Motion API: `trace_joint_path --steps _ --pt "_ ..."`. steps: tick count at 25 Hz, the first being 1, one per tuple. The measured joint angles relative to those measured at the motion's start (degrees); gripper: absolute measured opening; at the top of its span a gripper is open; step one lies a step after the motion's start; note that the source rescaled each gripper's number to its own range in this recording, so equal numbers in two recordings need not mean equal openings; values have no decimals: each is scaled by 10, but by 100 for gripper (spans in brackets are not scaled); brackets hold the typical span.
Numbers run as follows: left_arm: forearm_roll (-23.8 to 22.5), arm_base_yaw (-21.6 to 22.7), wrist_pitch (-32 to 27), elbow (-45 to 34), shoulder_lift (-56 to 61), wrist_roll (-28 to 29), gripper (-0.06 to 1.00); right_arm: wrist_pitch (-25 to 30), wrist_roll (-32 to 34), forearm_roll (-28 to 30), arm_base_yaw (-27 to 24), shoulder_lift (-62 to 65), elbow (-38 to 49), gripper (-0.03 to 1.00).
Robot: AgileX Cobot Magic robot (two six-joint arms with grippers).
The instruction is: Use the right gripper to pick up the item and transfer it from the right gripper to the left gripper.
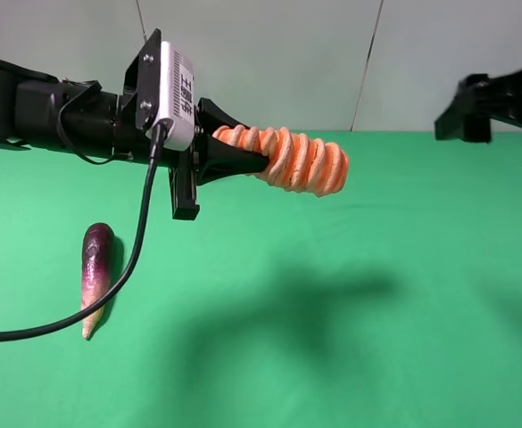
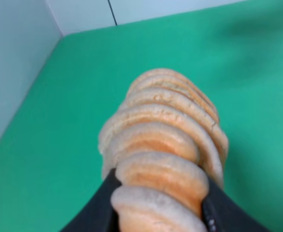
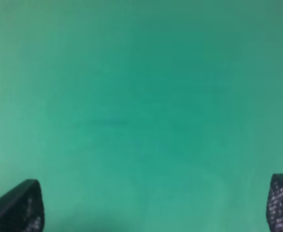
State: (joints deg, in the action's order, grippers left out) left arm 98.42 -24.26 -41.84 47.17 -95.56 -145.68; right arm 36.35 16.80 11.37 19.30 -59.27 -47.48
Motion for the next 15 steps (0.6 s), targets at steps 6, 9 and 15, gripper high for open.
trace_joint_path --steps 6,9,15 --pt "2 0 0 0 0 -10 4 35 37 -1 0 157 73 100" --pt "2 0 0 0 0 -11 4 74 44 1 0 248 84 100" --pt "2 0 0 0 0 -11 4 168 45 15 0 386 86 100"
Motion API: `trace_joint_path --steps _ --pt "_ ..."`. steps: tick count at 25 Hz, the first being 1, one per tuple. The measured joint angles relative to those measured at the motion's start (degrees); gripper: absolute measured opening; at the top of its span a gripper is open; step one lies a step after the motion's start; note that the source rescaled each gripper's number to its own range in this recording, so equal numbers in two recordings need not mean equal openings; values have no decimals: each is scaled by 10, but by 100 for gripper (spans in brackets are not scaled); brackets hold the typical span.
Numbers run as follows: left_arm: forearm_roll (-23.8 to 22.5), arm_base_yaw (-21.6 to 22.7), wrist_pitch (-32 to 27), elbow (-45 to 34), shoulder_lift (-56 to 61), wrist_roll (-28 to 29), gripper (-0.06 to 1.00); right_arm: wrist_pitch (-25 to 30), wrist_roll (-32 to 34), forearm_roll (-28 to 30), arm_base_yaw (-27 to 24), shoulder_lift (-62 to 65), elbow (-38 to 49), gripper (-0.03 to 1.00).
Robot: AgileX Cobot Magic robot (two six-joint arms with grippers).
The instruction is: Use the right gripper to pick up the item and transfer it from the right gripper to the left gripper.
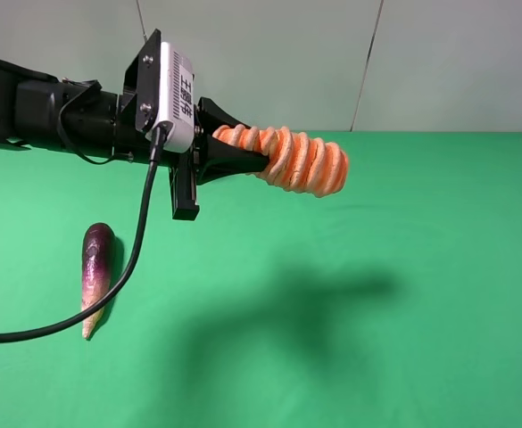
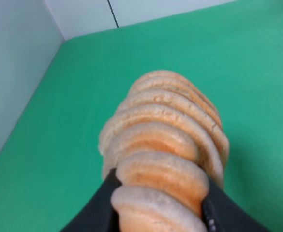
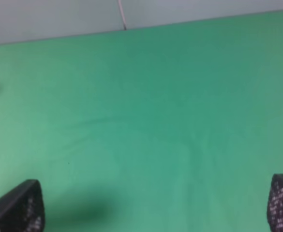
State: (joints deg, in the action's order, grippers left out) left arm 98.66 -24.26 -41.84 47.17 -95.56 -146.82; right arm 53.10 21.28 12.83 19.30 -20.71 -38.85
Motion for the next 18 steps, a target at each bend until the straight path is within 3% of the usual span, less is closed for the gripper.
trace_joint_path --steps 6,10,18 --pt "0 0 0 0 0 0 4 45 -49 -23 0 110 1 100" --pt "0 0 0 0 0 0 4 45 -93 -46 0 156 15 100" --pt "0 0 4 0 0 0 4 45 -108 -81 0 194 93 100"
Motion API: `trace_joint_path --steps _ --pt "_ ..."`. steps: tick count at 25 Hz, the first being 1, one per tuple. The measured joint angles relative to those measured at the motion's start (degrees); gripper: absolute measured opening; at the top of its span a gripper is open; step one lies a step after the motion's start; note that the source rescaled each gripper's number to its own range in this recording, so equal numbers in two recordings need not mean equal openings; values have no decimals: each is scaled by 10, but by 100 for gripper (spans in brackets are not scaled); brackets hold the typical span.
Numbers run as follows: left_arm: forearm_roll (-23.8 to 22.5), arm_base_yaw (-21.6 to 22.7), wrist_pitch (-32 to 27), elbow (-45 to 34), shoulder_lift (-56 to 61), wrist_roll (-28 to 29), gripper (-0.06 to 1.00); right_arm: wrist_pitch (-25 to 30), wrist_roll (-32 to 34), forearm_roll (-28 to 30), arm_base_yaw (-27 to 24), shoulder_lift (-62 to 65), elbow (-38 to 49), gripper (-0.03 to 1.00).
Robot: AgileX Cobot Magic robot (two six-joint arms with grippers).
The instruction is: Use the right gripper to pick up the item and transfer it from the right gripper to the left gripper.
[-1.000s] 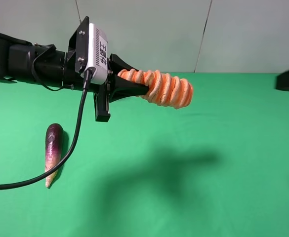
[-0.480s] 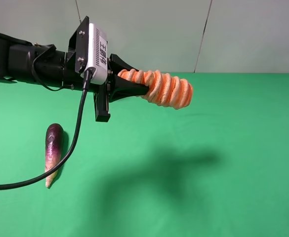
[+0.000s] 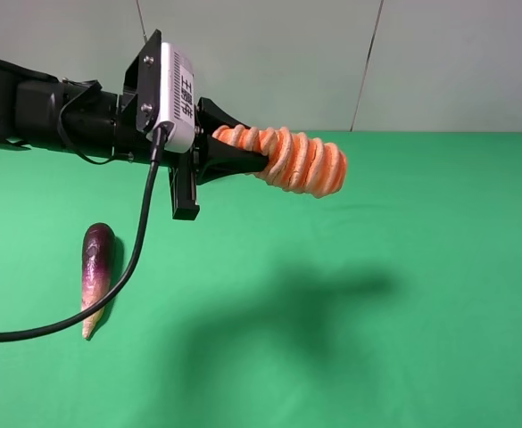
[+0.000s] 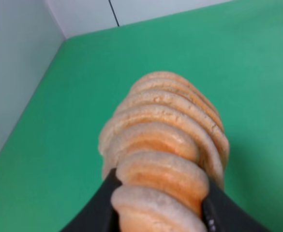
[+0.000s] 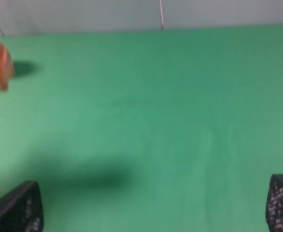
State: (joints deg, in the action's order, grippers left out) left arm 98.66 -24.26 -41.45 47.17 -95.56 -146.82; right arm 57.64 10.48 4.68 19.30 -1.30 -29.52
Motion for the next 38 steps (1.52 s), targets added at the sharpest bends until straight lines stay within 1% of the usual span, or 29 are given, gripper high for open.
trace_joint_path --steps 2,18,20,24,27,31,38 --pt "0 0 0 0 0 0 3 9 -1 -5 0 1 14 100" --pt "0 0 7 0 0 0 1 8 -2 -8 -1 6 14 100" --pt "0 0 9 0 0 0 1 8 -4 -7 -15 12 14 100" --pt "0 0 9 0 0 0 1 8 -5 -6 -72 16 14 100" --pt "0 0 9 0 0 11 1 8 -6 -6 -95 16 14 100" --pt "0 0 9 0 0 33 1 8 -7 -7 -107 16 14 100" --pt "0 0 16 0 0 55 1 7 -7 -7 -107 16 14 100"
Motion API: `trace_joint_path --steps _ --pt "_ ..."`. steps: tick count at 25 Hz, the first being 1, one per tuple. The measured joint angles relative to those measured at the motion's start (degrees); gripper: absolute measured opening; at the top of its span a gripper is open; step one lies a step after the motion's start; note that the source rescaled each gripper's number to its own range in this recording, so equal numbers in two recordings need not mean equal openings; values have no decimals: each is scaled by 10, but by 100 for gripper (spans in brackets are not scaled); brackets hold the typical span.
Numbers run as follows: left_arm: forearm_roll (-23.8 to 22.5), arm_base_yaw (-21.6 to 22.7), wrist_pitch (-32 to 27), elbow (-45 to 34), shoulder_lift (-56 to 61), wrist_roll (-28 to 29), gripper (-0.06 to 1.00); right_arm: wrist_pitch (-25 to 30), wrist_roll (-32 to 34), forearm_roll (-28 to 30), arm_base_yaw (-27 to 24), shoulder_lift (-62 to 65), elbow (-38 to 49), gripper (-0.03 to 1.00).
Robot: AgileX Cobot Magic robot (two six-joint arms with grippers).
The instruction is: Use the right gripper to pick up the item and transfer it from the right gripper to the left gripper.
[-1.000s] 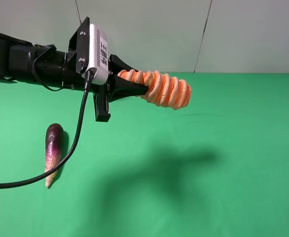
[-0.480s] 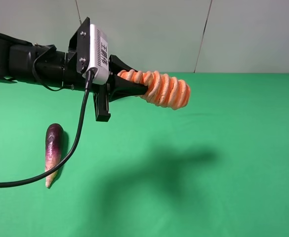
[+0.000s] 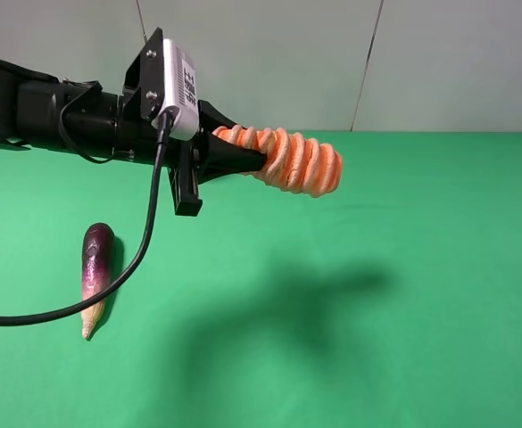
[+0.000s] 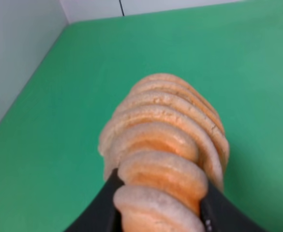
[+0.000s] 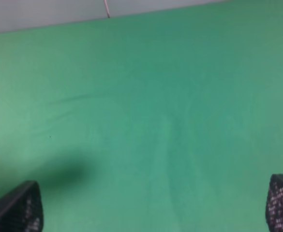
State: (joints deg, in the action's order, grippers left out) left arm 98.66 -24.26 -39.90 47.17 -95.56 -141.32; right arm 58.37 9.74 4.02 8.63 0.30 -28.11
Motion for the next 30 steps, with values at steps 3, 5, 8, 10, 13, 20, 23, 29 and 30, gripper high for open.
trace_joint_path --steps 3,5,8,10,13,20,23,29,30 --pt "0 0 16 0 0 3 1 0 0 0 0 0 0 100" --pt "0 0 26 0 0 5 1 0 0 0 0 0 0 100" --pt "0 0 31 0 0 7 1 0 0 0 0 0 0 100" --pt "0 0 31 0 0 6 1 0 0 0 0 0 0 100" --pt "0 0 34 0 0 3 1 0 0 0 0 0 0 100" --pt "1 0 37 -2 0 6 1 0 0 0 0 0 0 100" --pt "0 0 44 -4 0 26 1 0 0 0 0 0 0 100" --pt "-95 0 115 -4 49 153 1 0 0 0 0 0 0 100" --pt "-118 0 128 -4 64 187 1 0 0 0 0 0 0 100"
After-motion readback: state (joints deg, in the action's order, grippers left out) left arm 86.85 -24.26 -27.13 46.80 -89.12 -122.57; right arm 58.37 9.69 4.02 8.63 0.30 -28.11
